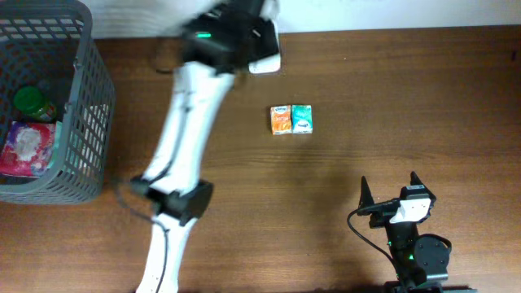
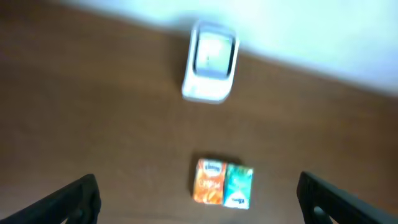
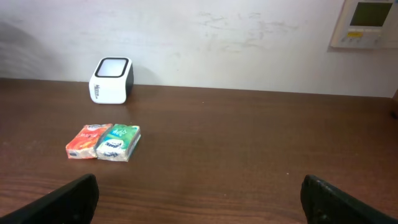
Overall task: Scan the item barcode
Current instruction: 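Place the orange Kleenex pack beside the green pack with the left gripper, then reach the left gripper into the basket and grasp the green toilet tissue pack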
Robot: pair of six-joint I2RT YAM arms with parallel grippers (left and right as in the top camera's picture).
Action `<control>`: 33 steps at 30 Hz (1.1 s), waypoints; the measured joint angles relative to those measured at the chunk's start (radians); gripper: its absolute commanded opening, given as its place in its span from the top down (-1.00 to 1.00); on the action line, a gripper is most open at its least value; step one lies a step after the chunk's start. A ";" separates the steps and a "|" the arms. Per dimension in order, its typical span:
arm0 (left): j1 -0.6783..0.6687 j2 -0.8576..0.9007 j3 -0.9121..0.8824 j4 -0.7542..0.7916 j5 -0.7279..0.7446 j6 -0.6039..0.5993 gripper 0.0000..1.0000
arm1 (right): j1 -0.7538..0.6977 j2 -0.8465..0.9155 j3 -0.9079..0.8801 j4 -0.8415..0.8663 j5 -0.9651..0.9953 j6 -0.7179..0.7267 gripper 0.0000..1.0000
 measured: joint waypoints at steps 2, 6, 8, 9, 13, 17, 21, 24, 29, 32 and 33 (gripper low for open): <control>0.098 -0.146 0.061 -0.055 -0.014 0.048 -0.99 | 0.000 0.000 0.000 0.000 0.000 0.001 -0.97; 0.352 -0.270 0.081 -0.080 -0.098 0.080 -0.99 | 0.000 0.000 0.000 0.000 0.000 0.001 -0.97; 0.484 -0.264 0.075 -0.093 -0.114 0.089 -0.99 | 0.000 0.000 0.000 0.000 0.000 0.000 -0.97; 0.560 -0.259 0.060 -0.114 -0.121 0.107 -0.99 | 0.000 0.000 0.000 0.000 0.000 0.000 -0.97; 0.742 -0.252 -0.077 -0.145 -0.118 0.192 -0.99 | 0.000 0.000 0.000 0.000 0.000 0.001 -0.97; 0.816 -0.248 -0.238 -0.129 -0.110 0.226 -0.99 | 0.000 0.000 0.000 0.000 0.000 0.000 -0.97; 0.848 -0.245 -0.430 -0.078 -0.105 0.238 -0.99 | 0.000 0.000 0.000 0.000 0.000 0.000 -0.97; 0.853 -0.243 -0.537 -0.019 -0.106 0.252 -0.96 | 0.000 0.000 0.000 0.000 0.000 0.000 -0.97; 0.875 -0.243 -0.686 0.073 -0.087 0.317 -0.56 | 0.000 0.000 0.000 0.000 0.000 0.001 -0.97; 0.916 -0.243 -0.764 0.106 -0.066 0.354 -0.56 | 0.000 0.000 0.000 0.000 0.000 0.001 -0.97; 0.931 -0.243 -0.803 0.121 -0.060 0.367 -0.57 | 0.000 0.000 0.000 0.000 0.000 0.001 -0.98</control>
